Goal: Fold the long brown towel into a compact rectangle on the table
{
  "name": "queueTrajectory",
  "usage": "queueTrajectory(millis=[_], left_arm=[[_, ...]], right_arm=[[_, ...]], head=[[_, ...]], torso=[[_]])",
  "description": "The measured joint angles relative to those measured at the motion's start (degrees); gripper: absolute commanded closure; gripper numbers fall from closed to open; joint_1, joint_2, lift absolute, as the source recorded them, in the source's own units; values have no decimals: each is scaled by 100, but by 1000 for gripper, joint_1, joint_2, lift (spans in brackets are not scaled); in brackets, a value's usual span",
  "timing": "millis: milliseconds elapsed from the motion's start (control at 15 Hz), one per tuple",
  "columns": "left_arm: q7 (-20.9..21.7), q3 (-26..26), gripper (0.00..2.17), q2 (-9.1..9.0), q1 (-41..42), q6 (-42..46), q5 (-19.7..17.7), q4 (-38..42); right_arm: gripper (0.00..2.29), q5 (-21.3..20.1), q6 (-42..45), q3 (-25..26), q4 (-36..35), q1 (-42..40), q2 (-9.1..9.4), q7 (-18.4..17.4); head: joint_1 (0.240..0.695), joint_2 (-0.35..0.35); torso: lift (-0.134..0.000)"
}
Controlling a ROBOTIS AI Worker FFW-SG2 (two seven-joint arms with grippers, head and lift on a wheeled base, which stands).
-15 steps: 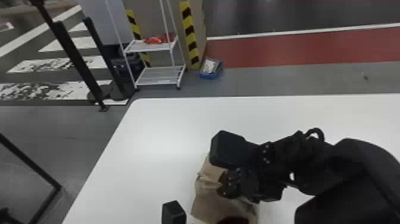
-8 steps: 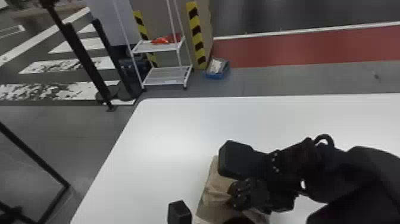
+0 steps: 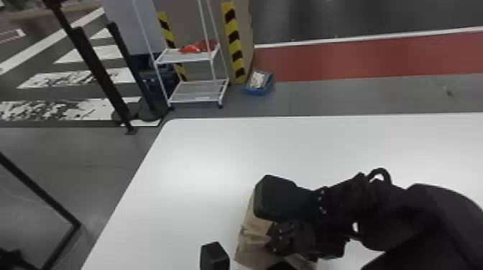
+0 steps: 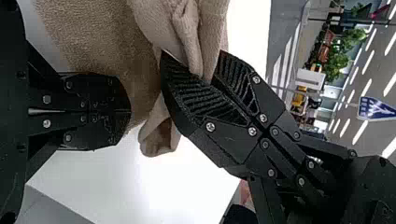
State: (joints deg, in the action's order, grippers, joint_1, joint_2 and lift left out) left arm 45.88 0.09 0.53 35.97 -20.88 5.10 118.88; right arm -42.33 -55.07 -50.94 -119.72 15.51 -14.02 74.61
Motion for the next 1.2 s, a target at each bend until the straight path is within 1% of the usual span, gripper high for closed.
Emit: queueTrajectory(millis=[133,200,267,333,400,667,800,867,933,1000,1067,1133,1200], left_arm=[[0,-3,2064,0,-1,0,0,4],[2,-6,2064,0,-2,0,0,4],[6,-7,2064,0,-2,0,0,4],[9,-6,2064,0,-2,0,0,4],[9,-5,2064,0,-3,0,2,4],[18,-8,2064,0,-11,0,25,4],[26,-9,2064,0,-11,0,31,4],[26,-9,2064,0,-12,0,33,2],[27,-9,2064,0,-12,0,35,-6],[27,-9,2064,0,-12,0,33,-14],[27,-9,2064,0,-11,0,28,-18],[31,-8,2064,0,-11,4,22,-24],[35,-6,2064,0,-11,11,16,-25]], right_arm=[[1099,2,-21,-49,2,-3,16,30],[944,0,-26,-60,2,-4,13,47],[532,-4,-35,-64,1,-4,5,53],[181,-4,-61,-65,-4,-9,-6,45],[90,2,-94,-63,-21,-14,-9,35],[93,82,-213,25,-129,-48,-7,-5],[97,175,-248,238,-216,-70,16,-71],[130,203,-253,331,-233,-68,24,-122],[242,215,-254,422,-234,-58,29,-190],[421,197,-239,485,-187,-49,37,-250],[684,161,-218,518,-93,-49,57,-277],[1035,109,-185,542,51,-53,98,-289],[1305,56,-146,552,189,-61,139,-290]], head=[[695,289],[695,290],[695,289],[695,287],[695,286],[695,284],[695,273],[695,266],[695,260],[695,252],[695,246],[695,239],[695,232]], torso=[[-125],[-125],[-125],[-125],[-125],[-125],[-125],[-125],[-125],[-125],[-125],[-125],[-125]])
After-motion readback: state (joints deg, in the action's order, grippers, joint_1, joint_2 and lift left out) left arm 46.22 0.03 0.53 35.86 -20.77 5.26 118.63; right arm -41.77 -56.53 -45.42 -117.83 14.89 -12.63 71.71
